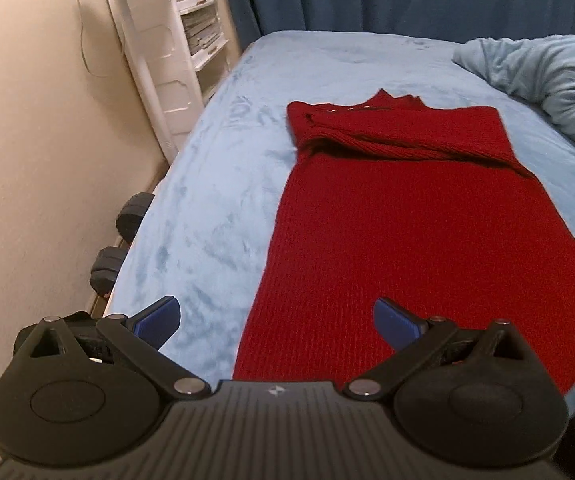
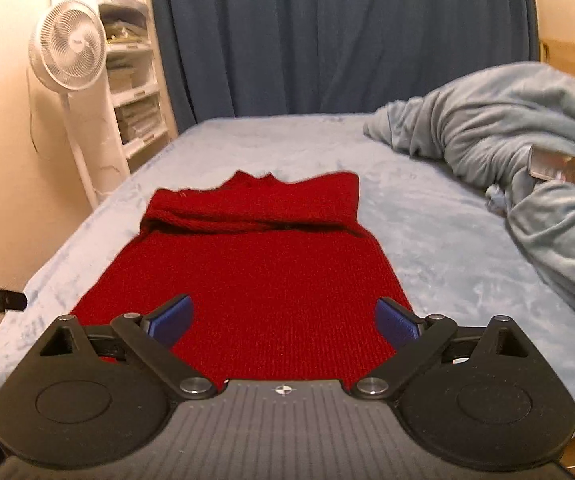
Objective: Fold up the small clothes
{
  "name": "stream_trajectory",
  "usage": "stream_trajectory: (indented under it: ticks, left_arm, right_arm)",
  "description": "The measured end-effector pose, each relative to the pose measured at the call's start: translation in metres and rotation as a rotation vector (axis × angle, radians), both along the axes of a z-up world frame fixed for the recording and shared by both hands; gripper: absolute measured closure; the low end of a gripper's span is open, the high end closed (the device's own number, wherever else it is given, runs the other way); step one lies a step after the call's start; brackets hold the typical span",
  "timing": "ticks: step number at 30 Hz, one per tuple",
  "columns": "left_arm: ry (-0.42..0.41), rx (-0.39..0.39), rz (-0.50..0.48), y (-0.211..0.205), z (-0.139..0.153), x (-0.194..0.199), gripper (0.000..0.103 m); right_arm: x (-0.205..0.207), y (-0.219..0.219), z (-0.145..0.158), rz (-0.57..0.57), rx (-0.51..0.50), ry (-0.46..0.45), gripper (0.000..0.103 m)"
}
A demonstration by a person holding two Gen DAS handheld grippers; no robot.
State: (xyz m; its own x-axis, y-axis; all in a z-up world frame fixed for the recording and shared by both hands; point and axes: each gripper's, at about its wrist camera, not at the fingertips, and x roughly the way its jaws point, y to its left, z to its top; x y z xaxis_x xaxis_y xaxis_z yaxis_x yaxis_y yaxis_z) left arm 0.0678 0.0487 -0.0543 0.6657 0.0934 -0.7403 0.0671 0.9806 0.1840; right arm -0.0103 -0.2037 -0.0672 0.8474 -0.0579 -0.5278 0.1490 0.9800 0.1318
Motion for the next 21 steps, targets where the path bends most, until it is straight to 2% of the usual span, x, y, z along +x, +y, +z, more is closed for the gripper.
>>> stream_trajectory:
  ticks: [4,8,21]
  left_arm:
    - [0.017,0.046,0.027,-0.002,0.005,-0.021,0.0]
    - [0.004,0.003,0.026,0.002,0.01,-0.038,0.0]
    - [0.008,-0.012,0.007,-0.003,0.009,-0.05,0.0]
  right_arm:
    - [-0.019,0.013,0.001,0.031,-0.009,0.019,0.006]
    - [-0.033,0.027,0.002,0.068,-0.027,0.011,0.006]
    - [-0.043,0.032,0.003,0.069,-0.041,0.016,0.006]
